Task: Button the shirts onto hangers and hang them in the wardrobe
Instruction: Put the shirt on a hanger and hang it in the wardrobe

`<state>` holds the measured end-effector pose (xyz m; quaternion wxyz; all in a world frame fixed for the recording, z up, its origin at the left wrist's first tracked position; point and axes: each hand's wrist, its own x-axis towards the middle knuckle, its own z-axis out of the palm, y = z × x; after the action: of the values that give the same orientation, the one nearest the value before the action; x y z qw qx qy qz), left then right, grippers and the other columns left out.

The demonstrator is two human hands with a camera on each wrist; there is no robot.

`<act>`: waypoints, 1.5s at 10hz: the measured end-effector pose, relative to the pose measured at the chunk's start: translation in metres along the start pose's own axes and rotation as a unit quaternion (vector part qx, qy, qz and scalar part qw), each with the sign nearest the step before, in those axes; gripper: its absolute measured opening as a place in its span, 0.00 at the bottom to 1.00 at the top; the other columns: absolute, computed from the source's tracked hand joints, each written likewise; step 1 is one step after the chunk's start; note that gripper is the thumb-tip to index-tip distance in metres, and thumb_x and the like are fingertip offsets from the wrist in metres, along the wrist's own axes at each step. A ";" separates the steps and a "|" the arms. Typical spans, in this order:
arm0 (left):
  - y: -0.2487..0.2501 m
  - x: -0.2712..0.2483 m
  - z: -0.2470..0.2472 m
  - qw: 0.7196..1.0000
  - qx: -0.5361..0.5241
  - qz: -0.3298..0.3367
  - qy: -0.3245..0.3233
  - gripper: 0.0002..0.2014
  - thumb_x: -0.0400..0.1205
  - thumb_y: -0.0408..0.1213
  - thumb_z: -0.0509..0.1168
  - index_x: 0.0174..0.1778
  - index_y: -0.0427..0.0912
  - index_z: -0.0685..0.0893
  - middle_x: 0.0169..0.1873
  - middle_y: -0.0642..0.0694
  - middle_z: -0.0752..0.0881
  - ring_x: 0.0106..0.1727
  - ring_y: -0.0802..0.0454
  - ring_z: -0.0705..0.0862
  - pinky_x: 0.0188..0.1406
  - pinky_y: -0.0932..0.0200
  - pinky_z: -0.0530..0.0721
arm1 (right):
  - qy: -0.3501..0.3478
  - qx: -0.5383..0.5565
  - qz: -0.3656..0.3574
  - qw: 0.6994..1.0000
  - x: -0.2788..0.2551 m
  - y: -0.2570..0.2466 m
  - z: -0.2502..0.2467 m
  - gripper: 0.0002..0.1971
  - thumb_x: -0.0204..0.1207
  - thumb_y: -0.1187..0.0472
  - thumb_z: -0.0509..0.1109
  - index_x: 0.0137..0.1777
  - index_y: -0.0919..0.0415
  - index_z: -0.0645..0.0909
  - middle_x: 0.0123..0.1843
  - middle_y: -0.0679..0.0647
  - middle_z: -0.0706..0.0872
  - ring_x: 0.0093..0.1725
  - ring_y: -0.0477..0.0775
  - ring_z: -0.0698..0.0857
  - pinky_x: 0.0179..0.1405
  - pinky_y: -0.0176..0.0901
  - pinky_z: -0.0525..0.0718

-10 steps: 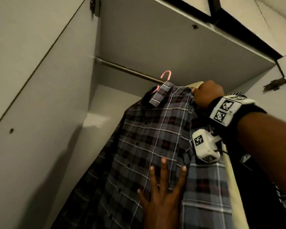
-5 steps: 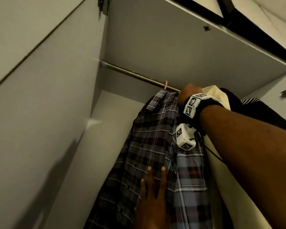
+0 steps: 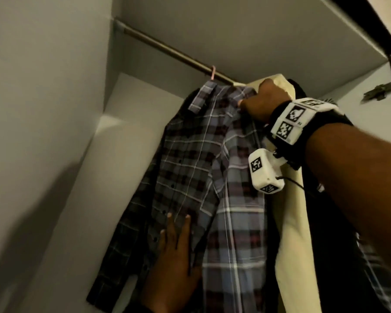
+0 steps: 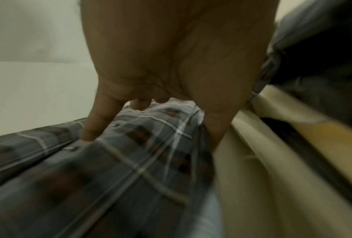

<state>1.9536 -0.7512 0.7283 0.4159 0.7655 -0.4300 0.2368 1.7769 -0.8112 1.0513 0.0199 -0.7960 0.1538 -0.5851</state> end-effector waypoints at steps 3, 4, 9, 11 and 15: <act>-0.005 -0.189 0.040 0.955 -0.167 -0.230 -0.087 0.45 0.87 0.48 0.67 0.88 0.49 0.41 0.86 0.54 0.39 0.88 0.50 0.46 0.86 0.51 0.56 | -0.064 0.115 -0.007 0.991 -0.184 0.086 -0.042 0.41 0.72 0.43 0.79 0.80 0.50 0.62 0.68 0.55 0.82 0.56 0.62 0.87 0.56 0.66 0.87; -0.012 -0.272 0.040 0.923 -0.181 -0.325 -0.099 0.41 0.88 0.41 0.65 0.88 0.35 0.45 0.89 0.39 0.52 0.88 0.41 0.55 0.81 0.56 0.59 | -0.026 0.209 -0.054 0.976 -0.268 0.111 -0.060 0.29 0.74 0.43 0.77 0.73 0.43 0.71 0.65 0.43 0.82 0.53 0.47 0.87 0.50 0.61 0.89; 0.236 -0.710 -0.041 0.817 0.144 -0.540 -0.140 0.22 0.86 0.59 0.62 0.77 0.64 0.74 0.69 0.60 0.84 0.68 0.58 0.82 0.64 0.61 0.79 | -0.451 0.458 -0.082 0.762 -0.694 0.100 -0.093 0.21 0.80 0.59 0.73 0.71 0.48 0.76 0.76 0.43 0.75 0.51 0.35 0.87 0.43 0.26 0.83; 0.325 -0.882 -0.093 0.714 0.179 -0.673 -0.067 0.22 0.86 0.59 0.63 0.75 0.59 0.78 0.65 0.53 0.87 0.63 0.52 0.86 0.56 0.57 0.82 | -0.627 0.473 -0.178 0.593 -0.848 0.014 -0.182 0.27 0.80 0.58 0.73 0.75 0.39 0.71 0.73 0.42 0.79 0.53 0.30 0.84 0.47 0.30 0.82; 0.566 -1.174 -0.172 0.447 0.201 -0.851 0.189 0.20 0.87 0.57 0.63 0.74 0.58 0.80 0.68 0.54 0.86 0.68 0.51 0.84 0.61 0.54 0.81 | -0.703 0.523 -0.359 0.321 -1.058 -0.210 -0.423 0.45 0.79 0.64 0.74 0.85 0.36 0.50 0.80 0.49 0.71 0.51 0.44 0.88 0.59 0.55 0.86</act>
<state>0.8605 -0.2262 0.2205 0.3151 0.7466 0.5856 -0.0175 1.1434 -0.2646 0.2497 0.3208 -0.7117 -0.5564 0.2846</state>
